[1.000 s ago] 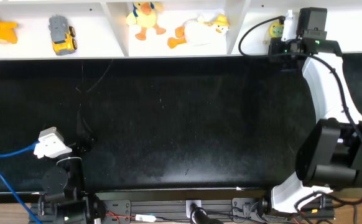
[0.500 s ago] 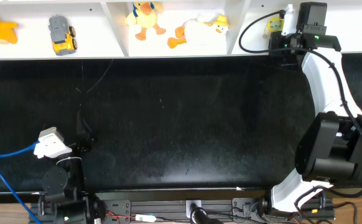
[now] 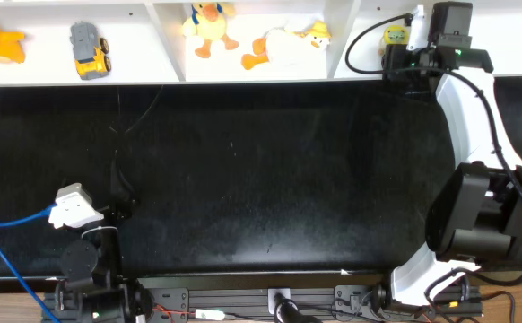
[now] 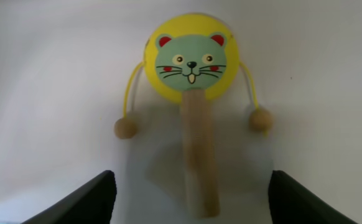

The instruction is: Store Toys

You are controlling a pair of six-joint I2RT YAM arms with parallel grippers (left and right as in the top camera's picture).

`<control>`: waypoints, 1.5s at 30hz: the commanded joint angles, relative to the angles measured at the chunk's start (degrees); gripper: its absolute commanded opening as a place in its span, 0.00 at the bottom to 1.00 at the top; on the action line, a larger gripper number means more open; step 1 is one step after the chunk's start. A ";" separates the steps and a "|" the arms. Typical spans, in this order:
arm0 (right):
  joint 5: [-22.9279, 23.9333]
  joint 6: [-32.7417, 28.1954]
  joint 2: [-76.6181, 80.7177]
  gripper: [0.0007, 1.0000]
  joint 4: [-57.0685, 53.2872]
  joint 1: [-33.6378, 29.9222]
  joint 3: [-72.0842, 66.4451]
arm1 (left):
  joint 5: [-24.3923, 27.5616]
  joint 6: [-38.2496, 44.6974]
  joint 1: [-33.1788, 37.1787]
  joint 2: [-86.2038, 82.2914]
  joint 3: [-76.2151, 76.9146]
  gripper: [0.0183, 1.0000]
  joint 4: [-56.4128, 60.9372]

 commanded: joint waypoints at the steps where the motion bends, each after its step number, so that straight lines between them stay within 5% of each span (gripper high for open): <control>1: -0.72 0.76 0.61 0.74 -4.02 -0.22 5.53 | 0.37 1.31 -0.42 -0.59 -0.28 1.00 0.09; 8: -0.74 0.70 -0.37 0.90 -15.30 0.02 11.85 | 0.37 1.31 -0.42 -0.59 -0.28 1.00 0.09; 17: -0.87 1.40 -9.05 0.99 -23.19 0.74 11.63 | 0.37 1.31 -0.42 -0.59 -0.28 1.00 0.09; 30: 0.00 8.04 -20.63 1.00 -29.83 8.94 1.55 | 0.37 1.31 -0.42 -0.59 -0.28 1.00 0.11; 45: 10.47 22.53 -47.52 1.00 -43.82 11.10 -1.90 | 0.37 1.31 -0.42 -0.59 -0.28 1.00 0.09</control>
